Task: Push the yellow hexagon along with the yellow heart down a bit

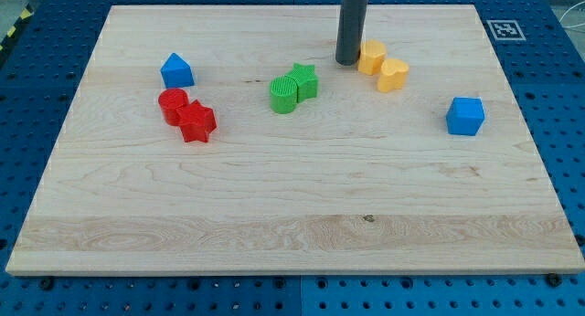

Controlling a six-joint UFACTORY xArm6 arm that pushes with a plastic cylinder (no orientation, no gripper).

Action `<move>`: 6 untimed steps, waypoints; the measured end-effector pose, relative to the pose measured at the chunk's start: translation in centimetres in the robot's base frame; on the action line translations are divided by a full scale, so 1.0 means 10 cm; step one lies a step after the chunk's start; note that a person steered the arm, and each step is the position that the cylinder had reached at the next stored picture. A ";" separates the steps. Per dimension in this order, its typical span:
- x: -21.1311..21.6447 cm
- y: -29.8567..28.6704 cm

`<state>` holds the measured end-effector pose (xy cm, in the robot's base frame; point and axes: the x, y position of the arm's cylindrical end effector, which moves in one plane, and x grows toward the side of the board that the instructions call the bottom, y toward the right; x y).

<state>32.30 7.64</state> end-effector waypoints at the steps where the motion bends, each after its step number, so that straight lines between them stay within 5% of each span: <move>1: 0.08 0.02; 6: -0.19 0.59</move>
